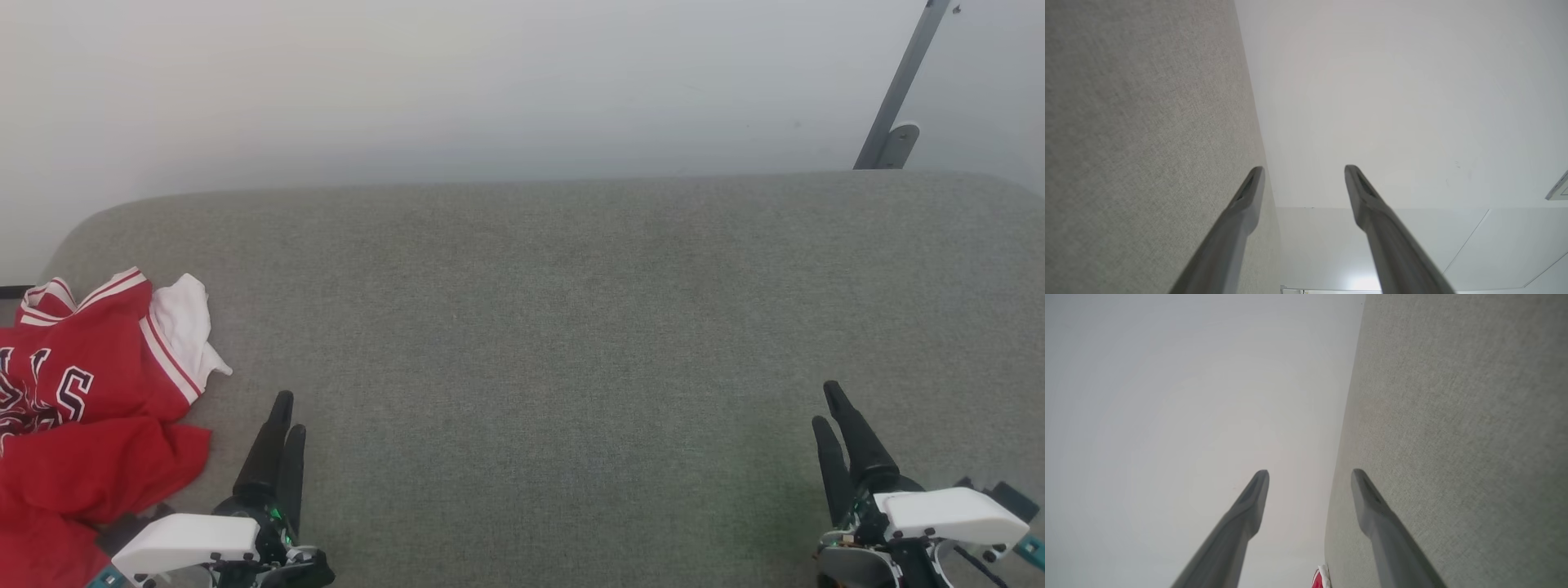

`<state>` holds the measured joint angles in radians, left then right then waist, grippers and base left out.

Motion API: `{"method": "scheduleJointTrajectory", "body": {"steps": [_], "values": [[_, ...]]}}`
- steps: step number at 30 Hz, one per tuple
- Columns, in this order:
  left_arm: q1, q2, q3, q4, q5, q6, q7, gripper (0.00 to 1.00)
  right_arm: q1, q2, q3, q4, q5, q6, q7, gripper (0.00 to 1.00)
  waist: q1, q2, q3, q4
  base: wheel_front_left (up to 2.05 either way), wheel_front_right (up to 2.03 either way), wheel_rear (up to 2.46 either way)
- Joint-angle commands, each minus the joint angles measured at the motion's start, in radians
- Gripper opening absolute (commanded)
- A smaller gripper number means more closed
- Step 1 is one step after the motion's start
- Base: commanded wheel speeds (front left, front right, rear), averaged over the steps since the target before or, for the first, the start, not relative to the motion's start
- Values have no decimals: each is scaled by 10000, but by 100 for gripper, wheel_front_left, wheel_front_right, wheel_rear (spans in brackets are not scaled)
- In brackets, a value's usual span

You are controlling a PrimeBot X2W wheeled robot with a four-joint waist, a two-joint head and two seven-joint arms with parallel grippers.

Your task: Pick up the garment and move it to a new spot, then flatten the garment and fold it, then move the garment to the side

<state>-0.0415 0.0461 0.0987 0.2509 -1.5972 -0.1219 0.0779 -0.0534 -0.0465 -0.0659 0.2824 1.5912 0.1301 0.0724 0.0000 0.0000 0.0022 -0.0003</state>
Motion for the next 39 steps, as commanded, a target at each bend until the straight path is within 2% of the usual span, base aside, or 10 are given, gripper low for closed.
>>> {"method": "scheduleJointTrajectory", "body": {"steps": [1, 12, 27, 32, 39], "values": [[-67, 73, -41, -283, 210, 26, -105, 100, -317, -118, 110, -230, -156, 3, -131, 100, 0, 0, -5, -2, 0, 0, 0], [85, 488, -274, -642, 1543, 365, -707, 100, -548, -489, 691, -122, -1397, 4, -714, 100, 0, 0, -59, -17, 0, 0, 0], [239, 1314, -729, -739, 4926, 1165, -1368, 100, -954, -841, 1072, 524, -4453, 5, -1310, 100, 0, 0, -175, -41, 0, 0, 0], [270, 1510, -815, -716, 6019, 1306, -1532, 100, -1074, -883, 1022, 742, -5615, 5, -1482, 100, 0, 0, -212, -55, 0, 0, 0], [307, 1689, -906, -688, 7143, 1397, -1726, 100, -1168, -947, 982, 918, -6653, 6, -1552, 100, 0, 0, -254, -61, 0, 0, 0]]}}
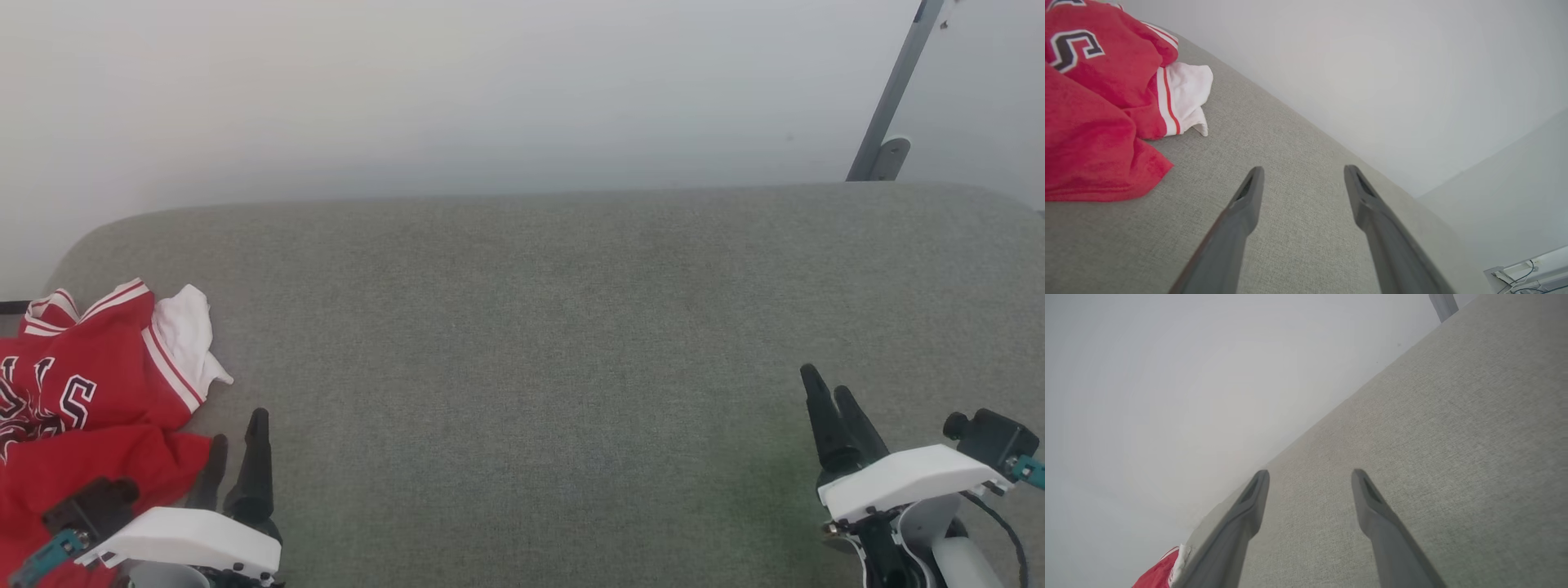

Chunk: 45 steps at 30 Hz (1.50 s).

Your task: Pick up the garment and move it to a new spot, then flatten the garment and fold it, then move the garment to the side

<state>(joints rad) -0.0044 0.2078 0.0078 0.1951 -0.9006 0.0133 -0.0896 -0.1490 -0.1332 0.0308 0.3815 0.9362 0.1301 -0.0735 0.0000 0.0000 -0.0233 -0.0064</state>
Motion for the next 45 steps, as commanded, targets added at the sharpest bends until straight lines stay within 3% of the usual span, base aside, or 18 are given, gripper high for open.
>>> {"method": "scheduleJointTrajectory", "body": {"steps": [1, 17, 45], "values": [[-59, 92, -9, -140, 357, 51, -85, 100, -227, -100, 7, -50, -251, 6, -111, 100, 0, 0, -4, 1, 0, 0, 0], [64, 277, 191, -195, 2453, -75, -553, 100, -329, -249, -143, 258, -2175, 7, -468, 100, 0, 0, -64, -10, 0, 0, 0], [444, 216, 279, -496, 5132, -214, -1201, 100, -460, -448, 111, 357, -4369, 8, -1045, 100, 0, 0, -155, -62, 0, 0, 0]]}}
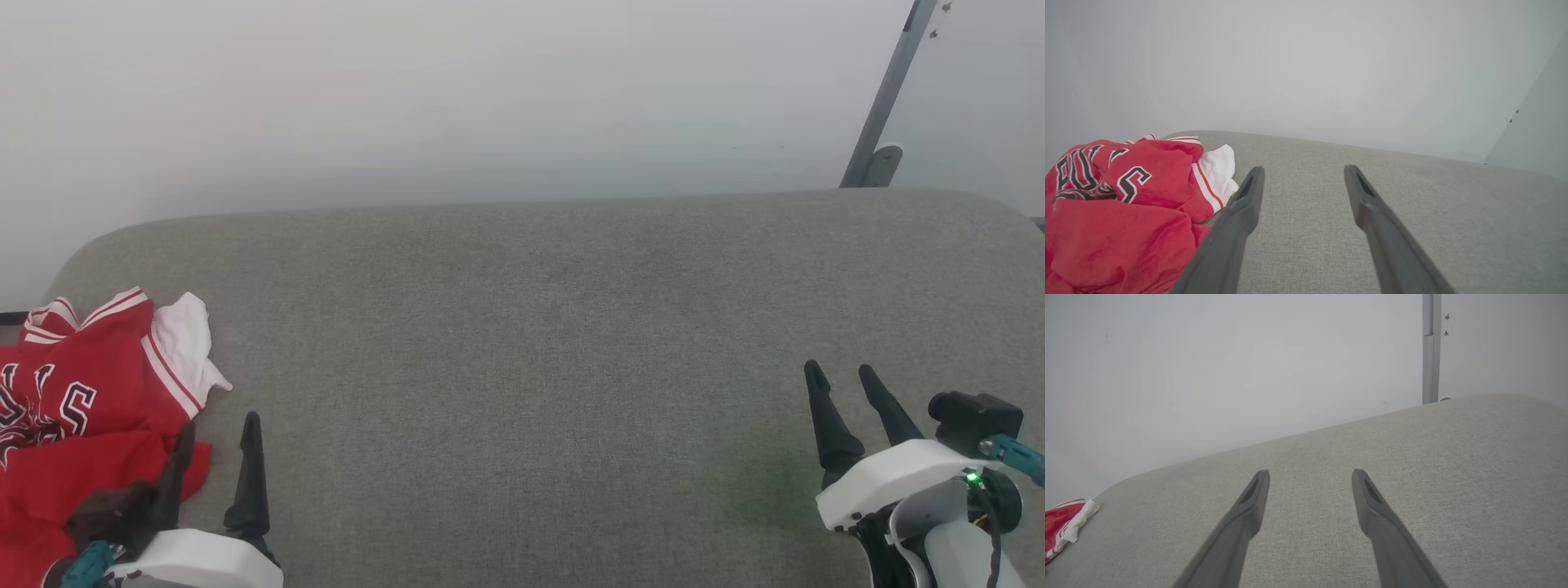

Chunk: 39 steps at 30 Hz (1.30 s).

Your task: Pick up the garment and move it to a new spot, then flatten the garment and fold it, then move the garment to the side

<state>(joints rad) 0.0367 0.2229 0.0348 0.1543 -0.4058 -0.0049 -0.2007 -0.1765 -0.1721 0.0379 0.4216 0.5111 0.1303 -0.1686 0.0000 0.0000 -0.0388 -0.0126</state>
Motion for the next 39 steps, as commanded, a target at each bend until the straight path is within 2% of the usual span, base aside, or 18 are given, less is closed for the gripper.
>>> {"method": "scheduleJointTrajectory", "body": {"steps": [1, 9, 29, 39], "values": [[44, 63, 5, -103, 276, -32, -110, 100, -184, -63, 43, -41, -203, 6, -113, 100, 0, 0, -4, -1, 0, 0, 0], [195, 98, -18, -222, 1014, -2, -291, 100, -197, -113, 104, -5, -931, 6, -224, 100, 0, 0, -42, -12, 0, 0, 0], [343, 143, 213, -307, 2004, -170, -658, 100, -257, -286, 141, 193, -2334, 6, -638, 100, 0, 0, -130, -99, 0, 0, 0], [275, 54, 360, -183, 1765, -317, -655, 100, -197, -304, 66, 157, -2305, 6, -648, 100, 0, 0, -132, -127, 0, 0, 0]]}}
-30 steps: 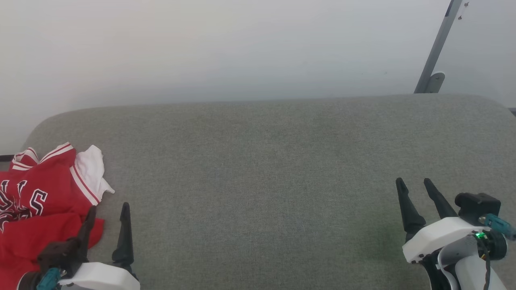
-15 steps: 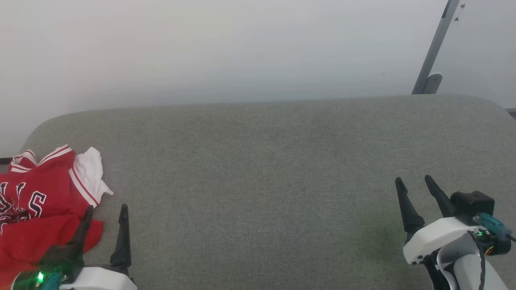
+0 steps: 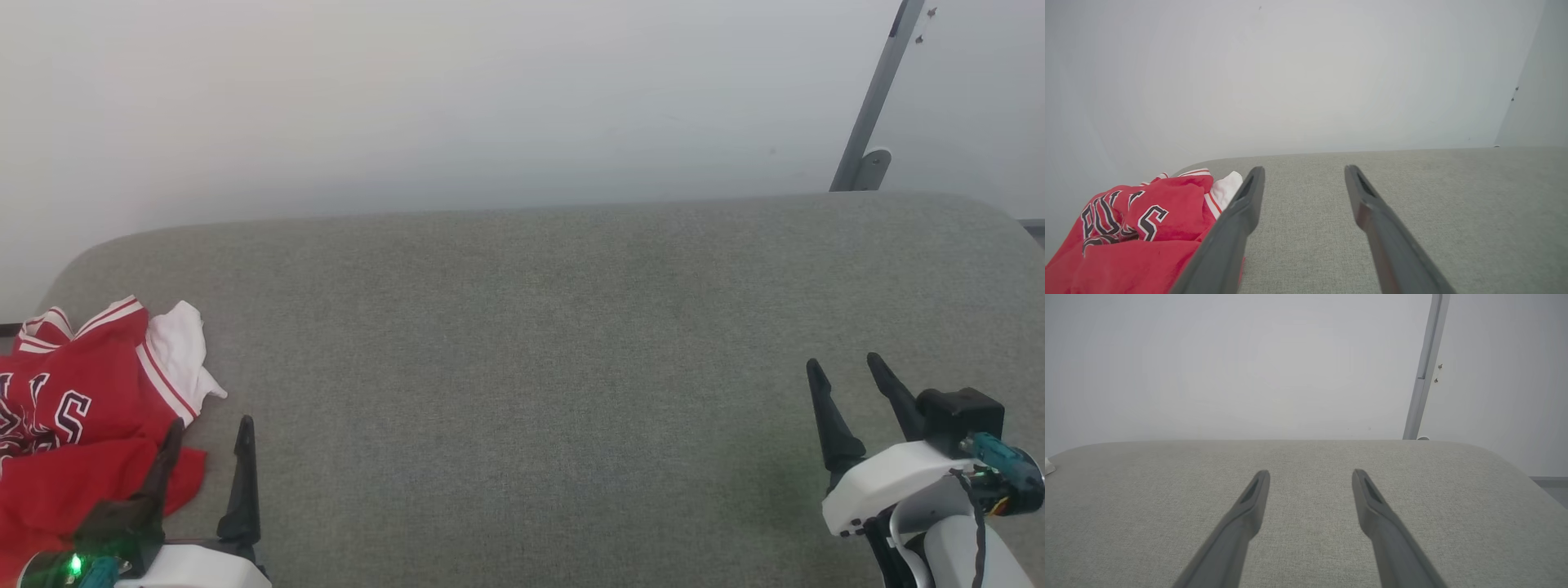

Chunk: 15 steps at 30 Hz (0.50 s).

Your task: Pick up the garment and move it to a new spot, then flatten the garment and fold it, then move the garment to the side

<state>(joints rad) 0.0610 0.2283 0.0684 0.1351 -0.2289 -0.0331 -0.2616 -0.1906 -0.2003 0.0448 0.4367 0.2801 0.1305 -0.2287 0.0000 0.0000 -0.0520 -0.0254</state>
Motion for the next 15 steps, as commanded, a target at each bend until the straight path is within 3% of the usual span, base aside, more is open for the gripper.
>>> {"method": "scheduleJointTrajectory", "body": {"steps": [1, 15], "values": [[22, -20, 41, 27, -43, -56, -45, 100, -53, -16, -10, -3, -2, 4, -47, 100, 0, 0, -1, -1, 0, 0, 0], [-129, -131, 145, 237, -77, -229, -45, 100, 16, 20, -84, -57, -38, 4, -45, 100, 0, 0, -17, 36, 0, 0, 0]]}}
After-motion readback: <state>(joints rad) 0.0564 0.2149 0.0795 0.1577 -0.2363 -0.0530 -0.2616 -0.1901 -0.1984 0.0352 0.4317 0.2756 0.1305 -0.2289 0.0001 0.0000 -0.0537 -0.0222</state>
